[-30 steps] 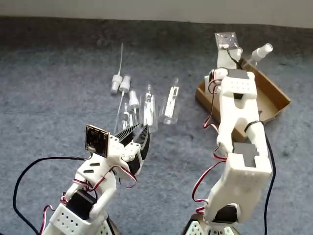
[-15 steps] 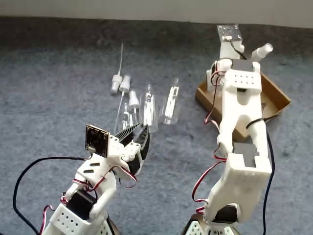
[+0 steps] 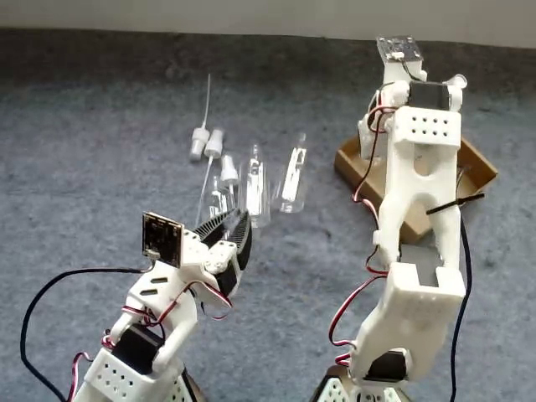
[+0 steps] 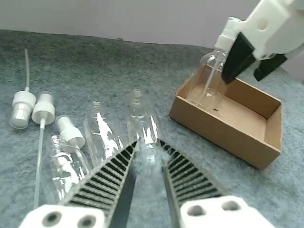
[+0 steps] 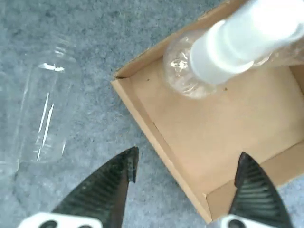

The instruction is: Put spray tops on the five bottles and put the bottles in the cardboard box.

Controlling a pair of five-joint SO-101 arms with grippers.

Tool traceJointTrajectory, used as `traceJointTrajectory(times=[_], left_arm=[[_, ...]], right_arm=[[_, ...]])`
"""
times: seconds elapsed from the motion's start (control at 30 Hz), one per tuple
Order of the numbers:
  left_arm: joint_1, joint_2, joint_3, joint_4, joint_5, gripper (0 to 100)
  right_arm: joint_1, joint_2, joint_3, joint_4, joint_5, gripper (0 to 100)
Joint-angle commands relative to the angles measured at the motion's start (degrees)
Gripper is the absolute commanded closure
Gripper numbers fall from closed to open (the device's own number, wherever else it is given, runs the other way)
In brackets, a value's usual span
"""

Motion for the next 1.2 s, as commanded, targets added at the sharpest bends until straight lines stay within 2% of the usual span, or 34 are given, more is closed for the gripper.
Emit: traceJointTrajectory(times=[0.0,0.27,0.43,0.6,0.77,0.87,1.07,1.17], left_arm=[[-3.9,-0.6,1.0,-0.2,0.1,99],[-4.3,-0.7,0.9,-0.2,0.1,99],[-4.3,-0.7,1.1,-0.2,0.1,99],[-4.3,-0.7,1.1,-0.2,0.1,99],[-4.3,-0.7,1.1,-0.2,0.1,99],[-4.3,-0.7,1.1,-0.2,0.1,99],[-4.0,-0.7,1.1,0.1,0.1,99],[-3.9,-0.6,1.1,0.1,0.1,99]], right_arm=[[-1.1,-1.7,-8.5,7.3,0.1,71.7],[-2.3,-1.8,-18.8,8.1,0.1,73.3],[-6.1,-1.8,-19.1,8.1,0.1,83.4],[-12.0,-1.6,-18.8,8.1,0.0,84.7],[-16.4,-1.2,-13.6,7.5,-9.3,84.4],[-18.4,-1.2,-8.5,3.2,-12.7,81.0],[-18.9,-1.2,5.3,-11.5,-19.2,67.6],[-18.9,-1.2,10.4,-17.5,-20.7,66.6]])
